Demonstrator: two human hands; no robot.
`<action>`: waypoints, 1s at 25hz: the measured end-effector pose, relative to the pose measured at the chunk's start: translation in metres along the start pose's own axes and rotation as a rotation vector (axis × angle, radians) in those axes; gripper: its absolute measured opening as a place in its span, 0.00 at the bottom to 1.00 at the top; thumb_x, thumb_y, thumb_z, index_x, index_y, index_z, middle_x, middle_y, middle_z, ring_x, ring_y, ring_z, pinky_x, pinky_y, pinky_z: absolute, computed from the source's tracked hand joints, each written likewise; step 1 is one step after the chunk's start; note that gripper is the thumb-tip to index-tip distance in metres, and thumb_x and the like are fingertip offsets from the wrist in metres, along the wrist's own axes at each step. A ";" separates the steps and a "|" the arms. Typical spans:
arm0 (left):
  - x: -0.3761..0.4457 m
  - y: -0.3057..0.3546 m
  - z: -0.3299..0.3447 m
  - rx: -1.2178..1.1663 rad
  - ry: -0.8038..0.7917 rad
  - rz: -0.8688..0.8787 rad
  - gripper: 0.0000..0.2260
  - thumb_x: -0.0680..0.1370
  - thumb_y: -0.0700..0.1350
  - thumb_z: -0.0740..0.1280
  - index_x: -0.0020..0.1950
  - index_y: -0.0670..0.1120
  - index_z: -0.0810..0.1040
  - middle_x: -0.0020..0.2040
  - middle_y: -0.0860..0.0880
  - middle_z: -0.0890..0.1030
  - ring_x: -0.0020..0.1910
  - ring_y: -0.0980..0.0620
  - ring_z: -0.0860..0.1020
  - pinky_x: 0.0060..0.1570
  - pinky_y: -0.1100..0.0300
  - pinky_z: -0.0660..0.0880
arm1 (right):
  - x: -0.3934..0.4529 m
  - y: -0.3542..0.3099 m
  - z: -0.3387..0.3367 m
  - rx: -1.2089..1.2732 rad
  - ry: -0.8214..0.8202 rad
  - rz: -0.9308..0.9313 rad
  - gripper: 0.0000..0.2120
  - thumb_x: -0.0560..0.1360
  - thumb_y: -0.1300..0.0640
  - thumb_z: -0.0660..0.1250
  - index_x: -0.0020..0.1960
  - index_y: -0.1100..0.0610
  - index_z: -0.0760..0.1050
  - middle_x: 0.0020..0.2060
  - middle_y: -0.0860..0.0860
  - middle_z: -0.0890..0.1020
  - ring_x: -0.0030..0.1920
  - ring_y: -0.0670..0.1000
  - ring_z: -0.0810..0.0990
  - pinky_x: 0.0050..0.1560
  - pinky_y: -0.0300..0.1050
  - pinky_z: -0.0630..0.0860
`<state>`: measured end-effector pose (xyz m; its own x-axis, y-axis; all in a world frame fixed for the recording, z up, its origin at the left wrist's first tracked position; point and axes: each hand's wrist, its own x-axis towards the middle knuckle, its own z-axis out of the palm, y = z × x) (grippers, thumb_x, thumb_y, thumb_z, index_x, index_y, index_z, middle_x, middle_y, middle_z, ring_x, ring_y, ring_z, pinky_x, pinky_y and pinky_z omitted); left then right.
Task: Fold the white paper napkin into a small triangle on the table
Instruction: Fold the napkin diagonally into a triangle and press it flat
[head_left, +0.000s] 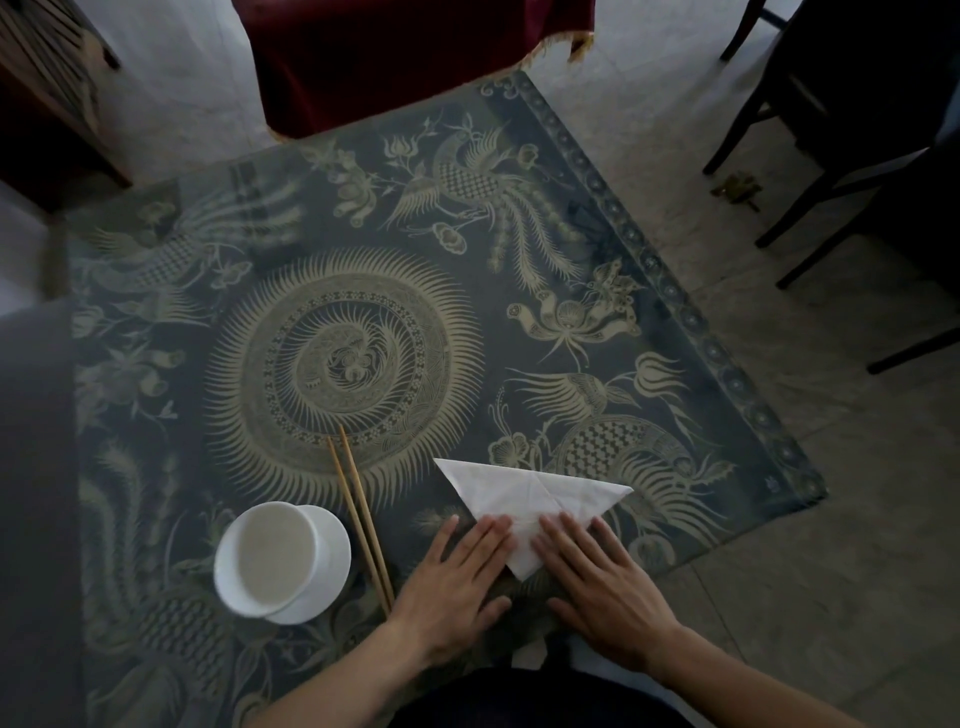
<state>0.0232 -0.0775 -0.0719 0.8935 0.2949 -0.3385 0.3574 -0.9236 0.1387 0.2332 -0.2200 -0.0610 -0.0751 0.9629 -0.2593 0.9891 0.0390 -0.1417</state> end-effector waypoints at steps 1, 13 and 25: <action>-0.005 -0.006 -0.001 0.006 -0.001 -0.009 0.30 0.81 0.61 0.55 0.78 0.46 0.59 0.79 0.47 0.58 0.77 0.48 0.57 0.69 0.42 0.52 | -0.003 0.003 0.000 0.006 0.001 -0.004 0.32 0.77 0.40 0.58 0.77 0.53 0.59 0.76 0.56 0.60 0.76 0.59 0.57 0.69 0.60 0.54; 0.003 -0.028 -0.016 -0.107 0.122 -0.125 0.29 0.81 0.59 0.55 0.78 0.46 0.59 0.78 0.45 0.61 0.77 0.45 0.59 0.71 0.40 0.55 | 0.023 0.027 -0.012 0.142 0.264 0.108 0.21 0.77 0.50 0.63 0.69 0.54 0.71 0.64 0.54 0.76 0.65 0.57 0.74 0.69 0.56 0.64; 0.085 -0.079 -0.070 -0.268 0.134 -0.383 0.11 0.76 0.46 0.66 0.58 0.50 0.75 0.58 0.50 0.71 0.59 0.48 0.69 0.58 0.52 0.69 | 0.100 0.027 -0.050 0.226 0.011 0.283 0.17 0.75 0.43 0.66 0.60 0.47 0.73 0.55 0.47 0.76 0.56 0.52 0.72 0.53 0.50 0.70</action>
<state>0.0898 0.0374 -0.0469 0.7047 0.6470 -0.2913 0.7094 -0.6519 0.2681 0.2583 -0.1094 -0.0426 0.1998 0.9300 -0.3086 0.9177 -0.2879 -0.2737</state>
